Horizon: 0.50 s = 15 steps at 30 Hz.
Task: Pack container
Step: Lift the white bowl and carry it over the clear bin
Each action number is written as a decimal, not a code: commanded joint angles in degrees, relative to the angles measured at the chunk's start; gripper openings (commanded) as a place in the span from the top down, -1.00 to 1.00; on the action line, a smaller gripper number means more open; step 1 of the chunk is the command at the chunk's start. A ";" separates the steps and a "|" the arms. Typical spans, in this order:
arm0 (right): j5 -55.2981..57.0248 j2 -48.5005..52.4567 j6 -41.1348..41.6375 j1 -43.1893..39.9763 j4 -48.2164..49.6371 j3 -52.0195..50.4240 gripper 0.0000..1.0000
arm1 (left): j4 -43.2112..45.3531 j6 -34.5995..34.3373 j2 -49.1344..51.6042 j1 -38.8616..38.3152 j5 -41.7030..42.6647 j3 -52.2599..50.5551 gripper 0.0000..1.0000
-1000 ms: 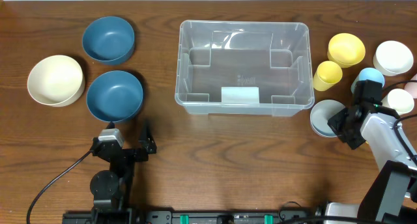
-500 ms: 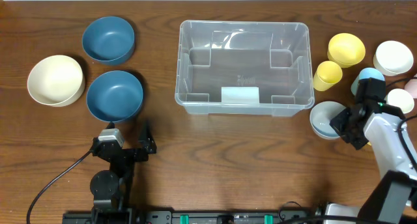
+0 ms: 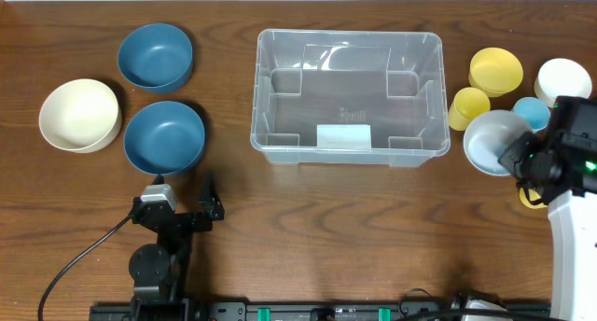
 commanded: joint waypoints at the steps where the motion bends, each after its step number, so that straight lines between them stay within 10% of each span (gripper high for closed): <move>1: -5.75 -3.02 -8.22 -0.13 0.31 3.85 0.97 | -1.40 -0.50 -0.35 0.11 -0.02 -1.33 -0.96; 15: -17.14 -5.46 -10.99 14.91 17.51 5.49 0.97 | -1.42 -0.50 -0.35 0.11 -0.04 -1.33 -0.96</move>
